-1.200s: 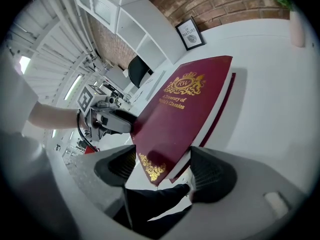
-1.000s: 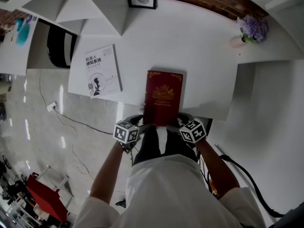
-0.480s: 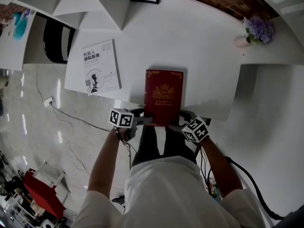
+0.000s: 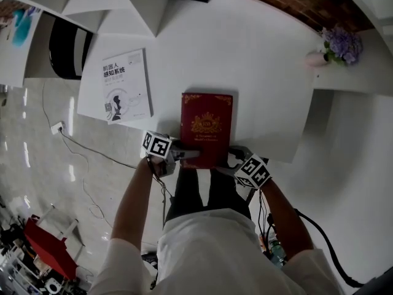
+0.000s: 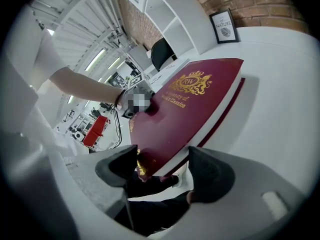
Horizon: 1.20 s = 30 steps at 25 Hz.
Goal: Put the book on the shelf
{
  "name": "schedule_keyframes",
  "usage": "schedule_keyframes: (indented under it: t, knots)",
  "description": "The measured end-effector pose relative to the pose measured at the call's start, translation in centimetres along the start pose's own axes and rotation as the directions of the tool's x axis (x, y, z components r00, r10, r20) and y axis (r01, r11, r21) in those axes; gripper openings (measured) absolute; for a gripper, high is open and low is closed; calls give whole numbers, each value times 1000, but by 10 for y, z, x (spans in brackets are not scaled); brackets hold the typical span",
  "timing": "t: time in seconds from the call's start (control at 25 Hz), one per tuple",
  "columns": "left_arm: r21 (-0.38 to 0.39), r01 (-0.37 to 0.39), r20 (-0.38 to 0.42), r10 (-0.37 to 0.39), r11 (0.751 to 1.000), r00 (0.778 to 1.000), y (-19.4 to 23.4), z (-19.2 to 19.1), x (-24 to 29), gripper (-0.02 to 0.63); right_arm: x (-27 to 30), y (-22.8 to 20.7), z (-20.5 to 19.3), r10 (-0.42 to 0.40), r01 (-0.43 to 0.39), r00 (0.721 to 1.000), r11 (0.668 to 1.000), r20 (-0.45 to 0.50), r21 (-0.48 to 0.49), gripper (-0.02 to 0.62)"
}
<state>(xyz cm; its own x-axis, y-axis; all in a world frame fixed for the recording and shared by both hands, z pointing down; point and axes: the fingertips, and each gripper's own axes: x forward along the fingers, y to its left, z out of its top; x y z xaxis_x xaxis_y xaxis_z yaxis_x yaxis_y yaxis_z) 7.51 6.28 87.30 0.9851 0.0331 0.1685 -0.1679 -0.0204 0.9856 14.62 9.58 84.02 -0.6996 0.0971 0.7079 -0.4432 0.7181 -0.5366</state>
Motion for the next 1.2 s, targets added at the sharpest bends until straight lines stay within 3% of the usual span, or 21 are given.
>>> schedule_keyframes:
  t: [0.2, 0.36, 0.64, 0.84, 1.0, 1.2]
  knots:
    - [-10, 19, 8, -19, 1000, 1000, 2, 4, -2, 416, 8, 5, 3, 50, -54, 997, 996, -58, -75, 314]
    - [-22, 18, 27, -18, 1000, 999, -5, 3, -2, 286, 8, 8, 1, 50, -61, 994, 992, -96, -109, 307]
    - [10, -47, 79, 46, 999, 996, -27, -15, -1, 258, -1, 24, -10, 60, -77, 990, 989, -125, -129, 310]
    - [73, -114, 154, 102, 991, 983, -57, -8, -10, 253, -24, 33, 9, 69, -75, 996, 989, -55, -123, 310]
    - [127, -158, 220, 128, 979, 967, -89, 6, -19, 250, -43, 32, 28, 100, -99, 995, 994, 20, -47, 310]
    - [174, -181, 307, 122, 968, 944, -133, 32, -29, 250, -76, 25, 63, 71, -70, 986, 998, 148, -12, 310]
